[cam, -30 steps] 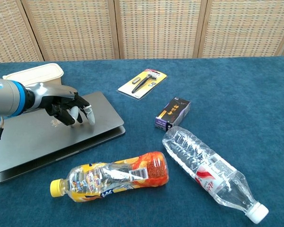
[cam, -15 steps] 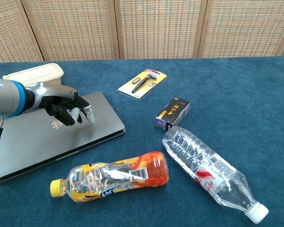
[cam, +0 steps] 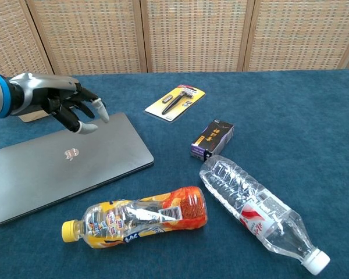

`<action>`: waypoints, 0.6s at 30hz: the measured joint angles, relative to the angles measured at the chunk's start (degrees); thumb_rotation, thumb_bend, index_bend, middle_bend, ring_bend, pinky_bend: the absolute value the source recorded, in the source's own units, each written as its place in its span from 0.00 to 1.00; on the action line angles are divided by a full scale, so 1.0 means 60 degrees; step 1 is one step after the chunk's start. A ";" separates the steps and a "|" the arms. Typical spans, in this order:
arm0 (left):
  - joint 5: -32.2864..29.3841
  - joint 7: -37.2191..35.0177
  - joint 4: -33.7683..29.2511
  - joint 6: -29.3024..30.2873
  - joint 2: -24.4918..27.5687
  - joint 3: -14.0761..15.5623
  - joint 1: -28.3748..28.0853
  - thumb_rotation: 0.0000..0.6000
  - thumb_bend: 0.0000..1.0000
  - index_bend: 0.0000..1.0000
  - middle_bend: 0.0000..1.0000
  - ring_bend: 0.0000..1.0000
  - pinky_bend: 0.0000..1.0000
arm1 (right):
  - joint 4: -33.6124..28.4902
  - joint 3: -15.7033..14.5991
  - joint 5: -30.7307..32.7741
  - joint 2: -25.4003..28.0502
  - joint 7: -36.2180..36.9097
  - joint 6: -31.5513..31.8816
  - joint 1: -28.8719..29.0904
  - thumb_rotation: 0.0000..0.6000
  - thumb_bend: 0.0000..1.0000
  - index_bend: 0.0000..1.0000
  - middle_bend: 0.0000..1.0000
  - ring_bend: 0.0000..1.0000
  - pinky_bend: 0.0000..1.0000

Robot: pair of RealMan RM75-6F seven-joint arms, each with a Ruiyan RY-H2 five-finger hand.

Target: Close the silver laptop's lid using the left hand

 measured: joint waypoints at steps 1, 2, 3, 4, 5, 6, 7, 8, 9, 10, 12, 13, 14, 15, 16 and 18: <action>0.0174 -0.0115 -0.0059 0.0080 0.0079 -0.0030 0.0113 1.00 0.27 0.25 0.00 0.03 0.14 | 0.0008 -0.0003 0.0008 -0.0007 -0.0009 -0.0029 0.0008 1.00 0.04 0.00 0.00 0.00 0.00; 0.0374 -0.0235 -0.0126 0.0183 0.0174 -0.0048 0.0244 1.00 0.24 0.21 0.00 0.01 0.11 | 0.0015 -0.0004 0.0017 -0.0016 -0.0021 -0.0044 0.0015 1.00 0.04 0.00 0.00 0.00 0.00; 0.0694 -0.0393 -0.0200 0.0323 0.0284 -0.0053 0.0433 1.00 0.19 0.16 0.00 0.00 0.06 | 0.0018 -0.0003 0.0022 -0.0021 -0.0031 -0.0052 0.0019 1.00 0.04 0.00 0.00 0.00 0.00; 0.0972 -0.0506 -0.0242 0.0434 0.0353 -0.0044 0.0584 1.00 0.14 0.12 0.00 0.00 0.02 | 0.0020 -0.0005 0.0026 -0.0028 -0.0045 -0.0063 0.0023 1.00 0.04 0.00 0.00 0.00 0.00; 0.1278 -0.0609 -0.0271 0.0553 0.0414 -0.0022 0.0743 1.00 0.11 0.09 0.00 0.00 0.01 | 0.0021 -0.0008 0.0028 -0.0032 -0.0050 -0.0074 0.0026 1.00 0.04 0.00 0.00 0.00 0.00; 0.1718 -0.0721 -0.0289 0.0737 0.0482 0.0031 0.0963 1.00 0.08 0.06 0.00 0.00 0.00 | 0.0022 -0.0011 0.0034 -0.0035 -0.0057 -0.0090 0.0030 1.00 0.04 0.00 0.00 0.00 0.00; 0.2066 -0.0782 -0.0286 0.0901 0.0520 0.0087 0.1133 1.00 0.06 0.04 0.00 0.00 0.00 | 0.0026 -0.0012 0.0045 -0.0044 -0.0076 -0.0107 0.0035 1.00 0.04 0.00 0.00 0.00 0.00; 0.2423 -0.0819 -0.0266 0.1098 0.0541 0.0157 0.1308 1.00 0.05 0.03 0.00 0.00 0.00 | 0.0031 -0.0013 0.0053 -0.0051 -0.0092 -0.0117 0.0039 1.00 0.04 0.00 0.00 0.00 0.00; 0.2902 -0.0837 -0.0212 0.1415 0.0547 0.0269 0.1546 1.00 0.03 0.01 0.00 0.00 0.00 | 0.0036 -0.0013 0.0062 -0.0058 -0.0111 -0.0129 0.0043 1.00 0.04 0.00 0.00 0.00 0.00; 0.3253 -0.0833 -0.0153 0.1683 0.0537 0.0361 0.1724 1.00 0.02 0.01 0.00 0.00 0.00 | 0.0041 -0.0014 0.0071 -0.0069 -0.0135 -0.0140 0.0048 1.00 0.04 0.00 0.00 0.00 0.00; 0.4007 -0.0773 0.0041 0.2361 0.0466 0.0590 0.2143 1.00 0.01 0.00 0.00 0.00 0.00 | 0.0047 -0.0012 0.0081 -0.0085 -0.0171 -0.0146 0.0052 1.00 0.04 0.00 0.00 0.00 0.00; 0.4296 -0.0721 0.0146 0.2662 0.0416 0.0691 0.2324 1.00 0.01 0.00 0.00 0.00 0.00 | 0.0051 -0.0009 0.0084 -0.0095 -0.0196 -0.0145 0.0055 1.00 0.04 0.00 0.00 0.00 0.00; 0.4559 -0.0656 0.0258 0.2962 0.0358 0.0792 0.2502 1.00 0.01 0.00 0.00 0.00 0.00 | 0.0053 -0.0006 0.0085 -0.0102 -0.0210 -0.0142 0.0057 1.00 0.04 0.00 0.00 0.00 0.00; 0.4870 -0.0550 0.0416 0.3348 0.0271 0.0921 0.2734 1.00 0.01 0.00 0.00 0.00 0.00 | 0.0054 -0.0005 0.0085 -0.0106 -0.0219 -0.0139 0.0058 1.00 0.04 0.00 0.00 0.00 0.00; 0.5075 -0.0454 0.0538 0.3622 0.0202 0.1017 0.2899 1.00 0.01 0.00 0.00 0.00 0.00 | 0.0058 -0.0003 0.0086 -0.0113 -0.0233 -0.0134 0.0058 1.00 0.04 0.00 0.00 0.00 0.00; 0.5510 -0.0138 0.0841 0.4239 0.0030 0.1236 0.3247 1.00 0.01 0.00 0.00 0.00 0.00 | 0.0070 0.0001 0.0092 -0.0126 -0.0260 -0.0126 0.0057 1.00 0.04 0.00 0.00 0.00 0.00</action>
